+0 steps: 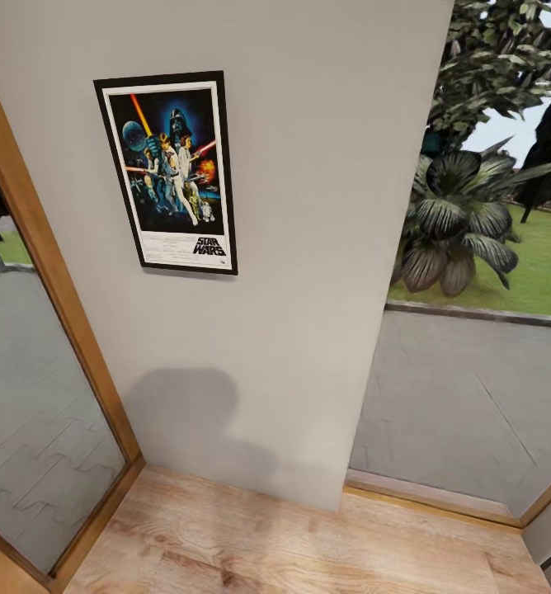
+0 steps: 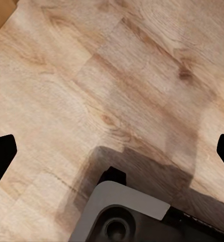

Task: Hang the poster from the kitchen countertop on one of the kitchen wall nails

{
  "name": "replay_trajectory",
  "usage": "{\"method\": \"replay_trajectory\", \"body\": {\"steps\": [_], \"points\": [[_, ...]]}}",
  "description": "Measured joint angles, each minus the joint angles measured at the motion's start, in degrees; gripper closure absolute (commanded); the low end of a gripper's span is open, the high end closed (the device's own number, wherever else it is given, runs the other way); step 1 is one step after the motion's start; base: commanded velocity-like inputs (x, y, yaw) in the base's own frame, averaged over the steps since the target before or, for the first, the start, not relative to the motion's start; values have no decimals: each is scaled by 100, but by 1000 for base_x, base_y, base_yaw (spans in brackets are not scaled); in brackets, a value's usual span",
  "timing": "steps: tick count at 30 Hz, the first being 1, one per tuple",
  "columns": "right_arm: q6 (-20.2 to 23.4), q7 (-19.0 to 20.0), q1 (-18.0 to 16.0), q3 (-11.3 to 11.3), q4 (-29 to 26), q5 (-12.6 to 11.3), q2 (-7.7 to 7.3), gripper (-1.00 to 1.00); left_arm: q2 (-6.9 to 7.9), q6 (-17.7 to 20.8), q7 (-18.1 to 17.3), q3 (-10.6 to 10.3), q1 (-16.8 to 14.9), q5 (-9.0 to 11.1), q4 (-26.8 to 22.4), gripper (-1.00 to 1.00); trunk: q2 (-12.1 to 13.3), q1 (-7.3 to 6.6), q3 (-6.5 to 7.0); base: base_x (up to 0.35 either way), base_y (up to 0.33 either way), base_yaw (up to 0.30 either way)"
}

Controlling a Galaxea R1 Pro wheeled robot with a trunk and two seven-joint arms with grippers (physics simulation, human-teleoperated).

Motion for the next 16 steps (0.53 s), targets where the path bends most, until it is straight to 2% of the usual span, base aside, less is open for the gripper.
{"method": "replay_trajectory", "body": {"steps": [10, 16], "points": [[-13, -3, 0, -1, 82, 0, 7, -100, -16, 1, 3, 4, 0, -2, 11, -100, 0, 0, 0, 0, 0, 0], [-14, -3, 0, -1, 83, 0, 7, -100, -78, 2, 3, 7, 0, -2, 11, -100, 0, 0, 0, 0, 0, 0]]}}
